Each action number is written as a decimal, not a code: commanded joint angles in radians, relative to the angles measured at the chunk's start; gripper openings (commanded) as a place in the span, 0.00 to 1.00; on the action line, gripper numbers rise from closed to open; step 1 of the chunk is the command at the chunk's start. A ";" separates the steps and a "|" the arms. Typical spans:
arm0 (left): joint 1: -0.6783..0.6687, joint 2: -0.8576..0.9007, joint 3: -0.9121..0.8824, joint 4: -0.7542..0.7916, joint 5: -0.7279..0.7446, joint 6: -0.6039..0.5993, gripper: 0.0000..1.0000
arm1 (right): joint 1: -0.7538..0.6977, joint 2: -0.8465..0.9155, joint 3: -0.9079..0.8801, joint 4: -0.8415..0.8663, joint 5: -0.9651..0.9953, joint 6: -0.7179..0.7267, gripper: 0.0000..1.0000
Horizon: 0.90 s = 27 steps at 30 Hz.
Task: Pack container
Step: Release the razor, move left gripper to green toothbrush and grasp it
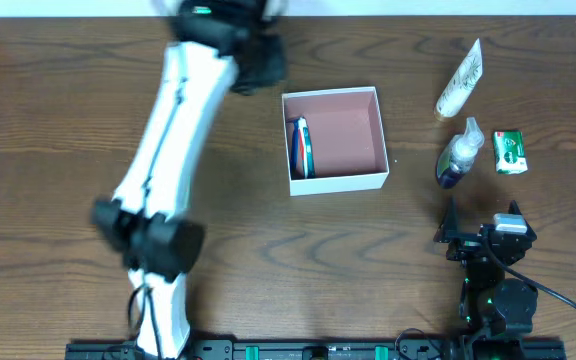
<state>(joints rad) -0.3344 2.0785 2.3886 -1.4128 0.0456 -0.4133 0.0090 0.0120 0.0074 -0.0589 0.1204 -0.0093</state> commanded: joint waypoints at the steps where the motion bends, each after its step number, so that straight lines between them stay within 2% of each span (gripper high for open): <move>1: 0.060 0.015 -0.038 -0.095 -0.235 0.033 0.17 | 0.011 -0.005 -0.002 -0.005 -0.001 -0.007 0.99; 7: 0.177 0.015 -0.231 -0.076 -0.193 0.068 0.17 | 0.011 -0.005 -0.002 -0.004 -0.001 -0.007 0.99; 13: 0.262 0.015 -0.449 0.049 -0.040 0.174 0.17 | 0.011 -0.005 -0.002 -0.004 -0.001 -0.007 0.99; 27: 0.314 0.015 -0.708 0.213 0.000 0.249 0.17 | 0.011 -0.005 -0.002 -0.004 -0.001 -0.007 0.99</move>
<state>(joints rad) -0.0216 2.1056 1.7130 -1.2118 0.0288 -0.1970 0.0090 0.0120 0.0074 -0.0589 0.1204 -0.0090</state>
